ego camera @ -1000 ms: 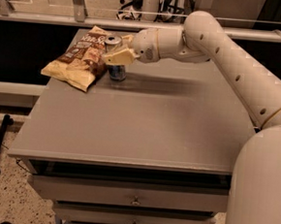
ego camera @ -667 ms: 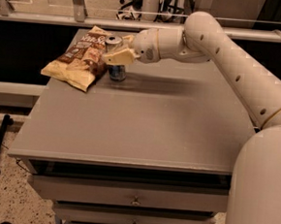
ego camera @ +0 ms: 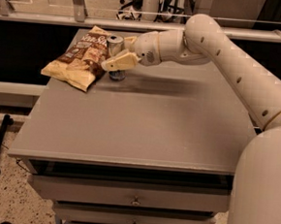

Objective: Move redbull can near brown chip bag

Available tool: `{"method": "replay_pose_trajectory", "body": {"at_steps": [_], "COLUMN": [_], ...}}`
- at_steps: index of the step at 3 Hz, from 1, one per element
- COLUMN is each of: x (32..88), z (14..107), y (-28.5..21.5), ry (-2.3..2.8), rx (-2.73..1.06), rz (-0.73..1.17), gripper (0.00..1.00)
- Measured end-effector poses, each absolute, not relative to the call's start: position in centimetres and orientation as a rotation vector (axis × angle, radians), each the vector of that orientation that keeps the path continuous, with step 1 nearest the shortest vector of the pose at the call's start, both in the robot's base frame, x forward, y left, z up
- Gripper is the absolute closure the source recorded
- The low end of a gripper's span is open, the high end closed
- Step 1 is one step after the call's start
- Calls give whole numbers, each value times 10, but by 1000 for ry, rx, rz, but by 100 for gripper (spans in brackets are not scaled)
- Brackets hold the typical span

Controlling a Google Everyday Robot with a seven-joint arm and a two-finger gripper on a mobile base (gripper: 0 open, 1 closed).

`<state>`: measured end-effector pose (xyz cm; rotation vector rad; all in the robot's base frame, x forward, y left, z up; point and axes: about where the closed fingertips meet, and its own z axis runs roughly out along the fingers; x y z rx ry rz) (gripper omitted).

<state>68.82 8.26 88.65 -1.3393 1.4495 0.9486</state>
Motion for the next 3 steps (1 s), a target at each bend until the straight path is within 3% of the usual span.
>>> {"method": "replay_pose_trajectory", "body": {"at_steps": [1, 3], "x": [684, 666], "z": [888, 906], "y": [74, 14], "ry": [1460, 1477], "rx": [-1336, -1227], "rz": [946, 880], "gripper": [0, 0]}}
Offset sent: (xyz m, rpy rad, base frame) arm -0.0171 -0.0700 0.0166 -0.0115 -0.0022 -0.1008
